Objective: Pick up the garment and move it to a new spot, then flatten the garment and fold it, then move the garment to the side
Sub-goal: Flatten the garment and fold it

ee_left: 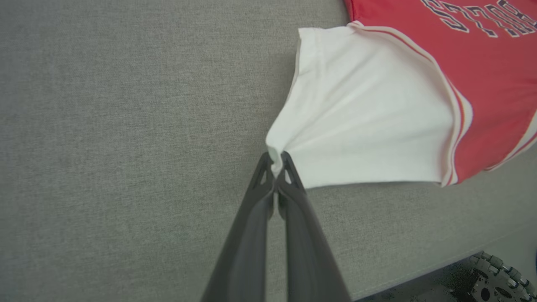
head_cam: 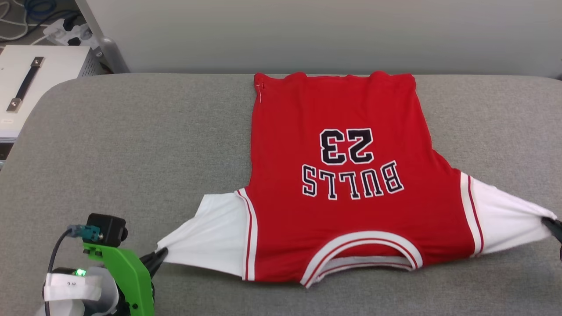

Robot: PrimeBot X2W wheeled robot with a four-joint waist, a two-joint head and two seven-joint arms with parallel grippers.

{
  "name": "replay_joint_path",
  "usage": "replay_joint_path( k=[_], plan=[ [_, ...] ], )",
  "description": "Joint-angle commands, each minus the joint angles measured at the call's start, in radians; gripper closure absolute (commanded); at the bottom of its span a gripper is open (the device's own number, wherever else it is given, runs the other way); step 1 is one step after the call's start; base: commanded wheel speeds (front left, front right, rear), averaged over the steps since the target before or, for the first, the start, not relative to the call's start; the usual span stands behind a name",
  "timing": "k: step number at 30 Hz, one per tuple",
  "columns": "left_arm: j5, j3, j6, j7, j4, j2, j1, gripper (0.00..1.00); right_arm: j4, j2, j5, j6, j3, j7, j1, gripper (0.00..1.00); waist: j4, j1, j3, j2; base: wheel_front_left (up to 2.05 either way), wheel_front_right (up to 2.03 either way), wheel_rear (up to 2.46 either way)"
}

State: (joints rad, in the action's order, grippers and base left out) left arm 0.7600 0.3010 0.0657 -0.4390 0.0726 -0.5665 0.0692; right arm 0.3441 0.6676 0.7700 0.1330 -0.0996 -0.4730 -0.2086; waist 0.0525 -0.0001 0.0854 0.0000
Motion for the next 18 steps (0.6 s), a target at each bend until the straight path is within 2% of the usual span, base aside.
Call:
replay_joint_path(
  k=[1,7,12,13,14,18],
  plan=[
    [0.009,-0.011,-0.016,-0.007,-0.02,-0.02,-0.032,1.0,-0.019,0.007,0.001,-0.002,0.037,-0.026,0.048,1.0,0.006,0.0001,-0.013,0.0,0.0,0.0,0.0],
    [0.022,0.022,-0.012,-0.013,-0.08,0.003,-0.079,1.0,-0.106,-0.036,-0.043,-0.002,0.133,-0.126,0.18,1.0,0.014,0.0001,-0.014,0.0,0.0,0.0,0.0],
    [0.019,0.041,-0.006,-0.015,-0.108,0.014,-0.067,1.0,-0.169,-0.083,-0.072,-0.002,0.188,-0.198,0.213,1.0,0.024,0.0001,0.008,0.0,0.0,0.0,0.0],
    [0.015,0.046,-0.003,-0.017,-0.118,0.013,-0.062,1.0,-0.188,-0.09,-0.077,-0.002,0.197,-0.214,0.213,0.57,0.027,0.0001,0.017,0.0,0.0,0.0,0.0],
    [0.009,0.05,-0.002,-0.017,-0.127,0.011,-0.057,1.0,-0.201,-0.096,-0.082,-0.002,0.209,-0.225,0.212,0.0,0.03,0.0001,0.025,0.0,0.0,0.0,0.0],
    [-0.014,0.076,-0.003,-0.034,-0.177,0.016,-0.03,1.0,-0.272,-0.1,-0.099,-0.002,0.239,-0.283,0.19,0.0,0.05,0.0001,0.081,0.0,0.0,0.0,0.0]
  ],
)
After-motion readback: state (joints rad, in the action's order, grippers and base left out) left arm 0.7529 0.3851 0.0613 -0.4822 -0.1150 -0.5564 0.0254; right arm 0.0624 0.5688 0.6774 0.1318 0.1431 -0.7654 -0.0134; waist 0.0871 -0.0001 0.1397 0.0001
